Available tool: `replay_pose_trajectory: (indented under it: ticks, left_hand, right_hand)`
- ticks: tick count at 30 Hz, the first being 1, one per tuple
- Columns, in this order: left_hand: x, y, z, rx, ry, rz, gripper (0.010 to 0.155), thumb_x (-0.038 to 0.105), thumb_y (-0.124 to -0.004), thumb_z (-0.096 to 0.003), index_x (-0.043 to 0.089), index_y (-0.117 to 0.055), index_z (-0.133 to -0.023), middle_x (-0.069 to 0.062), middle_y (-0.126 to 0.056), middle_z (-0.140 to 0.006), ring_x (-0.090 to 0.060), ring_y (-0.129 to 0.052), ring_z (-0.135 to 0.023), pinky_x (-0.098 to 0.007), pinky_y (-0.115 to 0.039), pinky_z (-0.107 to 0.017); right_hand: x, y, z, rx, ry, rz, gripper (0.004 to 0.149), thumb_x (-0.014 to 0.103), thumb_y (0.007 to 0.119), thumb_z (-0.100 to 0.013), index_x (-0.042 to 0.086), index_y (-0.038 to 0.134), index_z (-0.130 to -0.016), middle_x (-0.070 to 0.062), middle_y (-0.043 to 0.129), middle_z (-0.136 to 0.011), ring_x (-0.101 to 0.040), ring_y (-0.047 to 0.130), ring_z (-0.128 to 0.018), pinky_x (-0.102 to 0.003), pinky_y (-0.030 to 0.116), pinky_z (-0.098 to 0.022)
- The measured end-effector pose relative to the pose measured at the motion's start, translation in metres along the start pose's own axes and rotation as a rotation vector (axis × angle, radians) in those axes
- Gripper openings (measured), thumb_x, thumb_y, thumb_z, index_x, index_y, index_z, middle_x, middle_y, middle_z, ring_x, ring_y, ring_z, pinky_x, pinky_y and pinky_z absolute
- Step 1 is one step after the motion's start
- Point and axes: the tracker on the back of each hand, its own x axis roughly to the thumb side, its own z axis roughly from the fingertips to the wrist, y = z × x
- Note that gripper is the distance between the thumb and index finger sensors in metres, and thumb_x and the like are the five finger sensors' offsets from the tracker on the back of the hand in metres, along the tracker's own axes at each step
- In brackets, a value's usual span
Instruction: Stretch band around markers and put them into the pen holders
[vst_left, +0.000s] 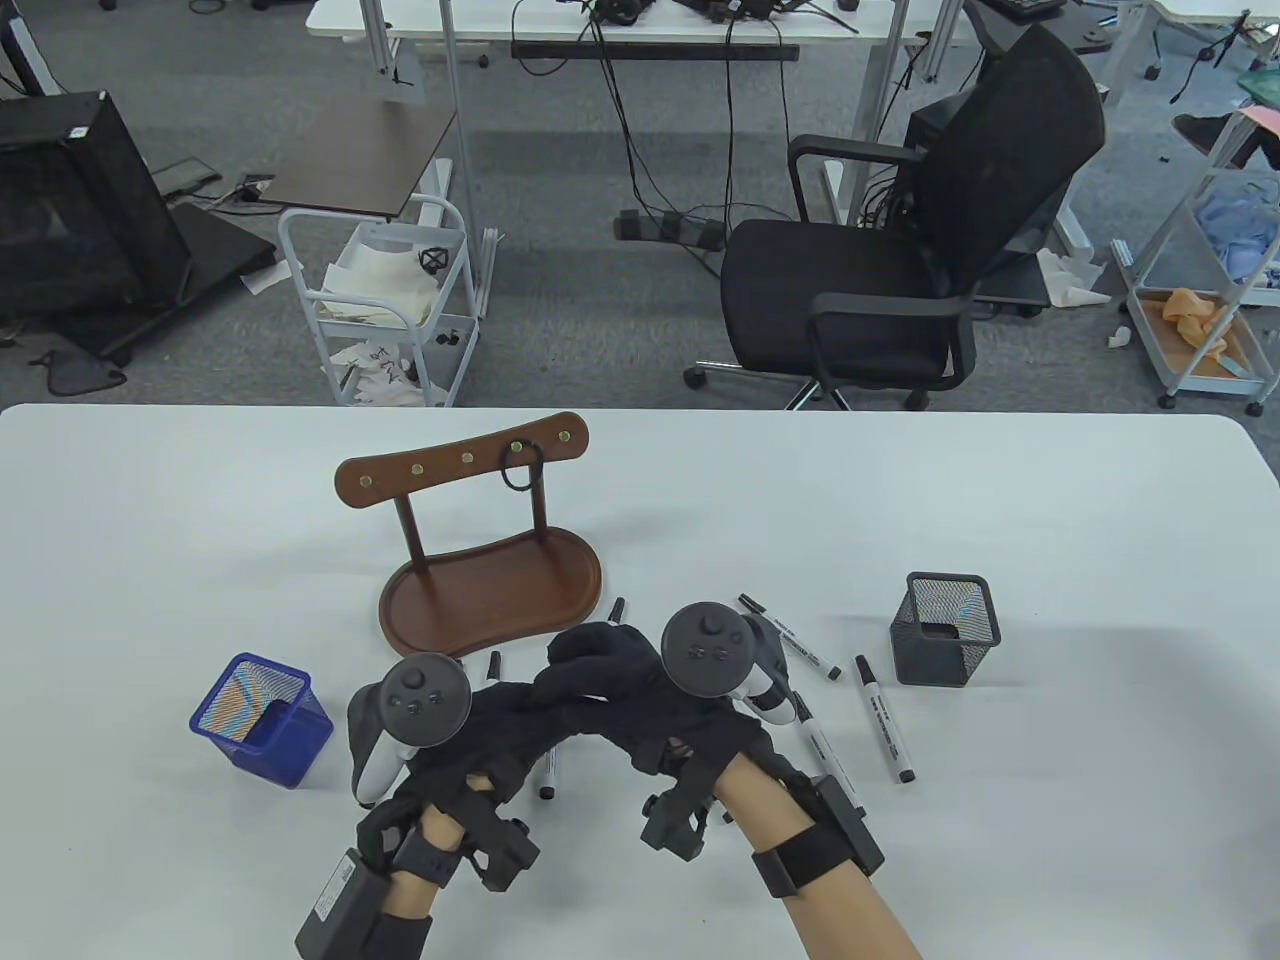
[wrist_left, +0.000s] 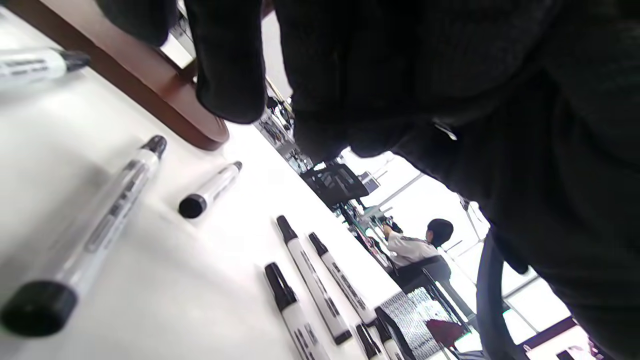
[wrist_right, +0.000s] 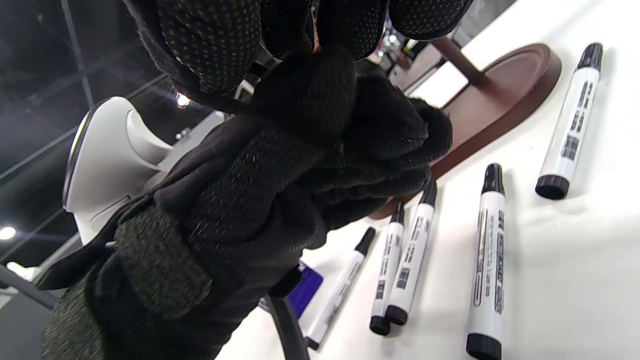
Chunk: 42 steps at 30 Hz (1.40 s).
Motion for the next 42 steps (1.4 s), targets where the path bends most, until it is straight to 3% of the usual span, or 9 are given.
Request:
replay_pose_trajectory:
  ticks: [7,12,20,29,42]
  left_hand:
    - [0.006,-0.003,0.0,-0.092,-0.047,0.02,0.054,0.047,-0.093,-0.049,0.024,-0.078,-0.096,0.001,-0.091,-0.102,-0.046,-0.072,-0.103,-0.073,-0.047,-0.074]
    - [0.008,-0.006,-0.001,-0.122,-0.085,0.052,0.065,0.045,-0.094,-0.0488,0.018,-0.069,-0.103,-0.005,-0.086,-0.106,-0.047,-0.067,-0.105,-0.074,-0.045,-0.075]
    - [0.008,-0.004,-0.001,-0.123,-0.107,0.095,0.07,0.046,-0.096,-0.0471,0.017,-0.068,-0.104,-0.007,-0.085,-0.107,-0.048,-0.066,-0.106,-0.074,-0.045,-0.075]
    - [0.005,-0.003,-0.001,-0.107,-0.103,0.072,0.079,0.047,-0.098,-0.044,0.013,-0.063,-0.106,-0.011,-0.081,-0.109,-0.05,-0.062,-0.107,-0.074,-0.045,-0.075]
    - [0.003,0.0,0.0,-0.102,-0.084,0.051,0.078,0.047,-0.098,-0.0445,0.013,-0.065,-0.106,-0.012,-0.082,-0.108,-0.051,-0.063,-0.107,-0.075,-0.045,-0.074]
  right_hand:
    - [0.0,-0.009,-0.006,-0.003,0.054,0.084,0.034,0.034,0.086,-0.048,0.044,0.081,-0.08,0.003,0.064,-0.11,-0.03,0.066,-0.097,-0.06,0.056,-0.077]
    - [-0.009,-0.014,-0.009,0.013,0.092,0.093,0.035,0.035,0.087,-0.047,0.045,0.081,-0.08,0.003,0.063,-0.111,-0.031,0.064,-0.098,-0.061,0.055,-0.077]
    - [-0.014,-0.014,-0.009,0.038,0.103,0.058,0.036,0.036,0.086,-0.048,0.045,0.079,-0.082,0.002,0.063,-0.112,-0.032,0.063,-0.098,-0.06,0.055,-0.077]
    - [-0.015,-0.011,-0.006,0.05,0.142,0.034,0.041,0.033,0.081,-0.053,0.044,0.073,-0.092,-0.003,0.06,-0.117,-0.037,0.062,-0.101,-0.06,0.054,-0.076]
    - [-0.024,-0.034,0.014,-0.031,0.23,0.102,0.051,0.038,0.082,-0.052,0.034,0.068,-0.1,-0.007,0.062,-0.118,-0.038,0.063,-0.103,-0.061,0.055,-0.076]
